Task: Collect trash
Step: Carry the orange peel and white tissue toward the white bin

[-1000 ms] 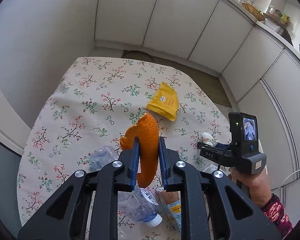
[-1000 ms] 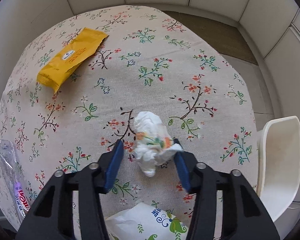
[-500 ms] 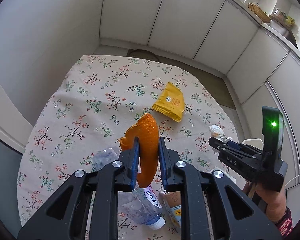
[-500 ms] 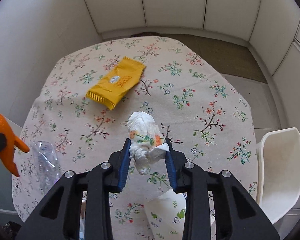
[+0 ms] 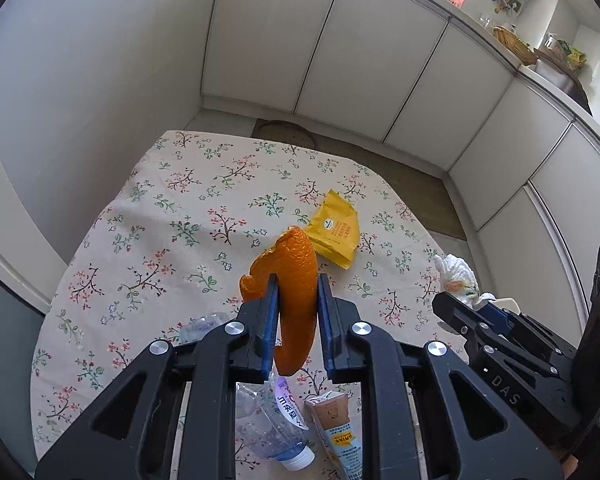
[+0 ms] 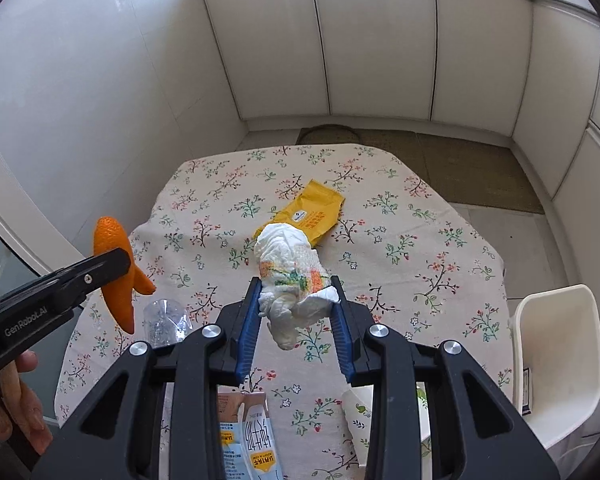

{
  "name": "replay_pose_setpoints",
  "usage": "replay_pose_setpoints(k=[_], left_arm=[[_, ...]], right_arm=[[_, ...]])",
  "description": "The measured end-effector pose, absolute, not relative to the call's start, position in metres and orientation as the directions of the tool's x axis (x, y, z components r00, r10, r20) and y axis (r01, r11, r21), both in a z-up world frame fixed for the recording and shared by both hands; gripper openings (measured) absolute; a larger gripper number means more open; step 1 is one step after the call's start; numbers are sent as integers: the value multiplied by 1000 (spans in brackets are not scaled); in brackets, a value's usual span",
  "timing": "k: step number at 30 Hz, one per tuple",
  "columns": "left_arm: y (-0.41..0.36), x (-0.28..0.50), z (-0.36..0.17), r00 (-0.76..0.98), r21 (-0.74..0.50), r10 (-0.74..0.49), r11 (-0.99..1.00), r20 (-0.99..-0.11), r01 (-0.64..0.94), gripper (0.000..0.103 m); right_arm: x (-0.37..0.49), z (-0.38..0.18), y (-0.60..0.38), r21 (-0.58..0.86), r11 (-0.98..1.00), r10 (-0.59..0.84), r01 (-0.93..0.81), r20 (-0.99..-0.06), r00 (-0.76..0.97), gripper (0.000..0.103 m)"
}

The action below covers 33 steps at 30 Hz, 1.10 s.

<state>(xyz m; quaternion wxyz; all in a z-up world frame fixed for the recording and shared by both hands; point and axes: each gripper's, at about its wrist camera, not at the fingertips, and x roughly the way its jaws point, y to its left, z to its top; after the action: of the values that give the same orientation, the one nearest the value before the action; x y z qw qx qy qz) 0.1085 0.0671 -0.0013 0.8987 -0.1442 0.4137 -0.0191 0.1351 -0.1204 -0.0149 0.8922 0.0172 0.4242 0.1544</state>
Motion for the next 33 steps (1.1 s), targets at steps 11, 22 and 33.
replay_pose_setpoints(k=[11,22,33], left_arm=[[46,107,13,694,-285,-180,958,-697,-37,18],[14,107,23,723,-279,-211,960,-658,26,18],[-20,112,19,712,-285,-255,955,-655,80,18]], right_arm=[[120,5,-138,127,962,260,-242,-698,667,33],[108,17,-164,61,981,179,-183,-643,745,33],[101,21,-201,8,995,85,-104,-632,770,34]])
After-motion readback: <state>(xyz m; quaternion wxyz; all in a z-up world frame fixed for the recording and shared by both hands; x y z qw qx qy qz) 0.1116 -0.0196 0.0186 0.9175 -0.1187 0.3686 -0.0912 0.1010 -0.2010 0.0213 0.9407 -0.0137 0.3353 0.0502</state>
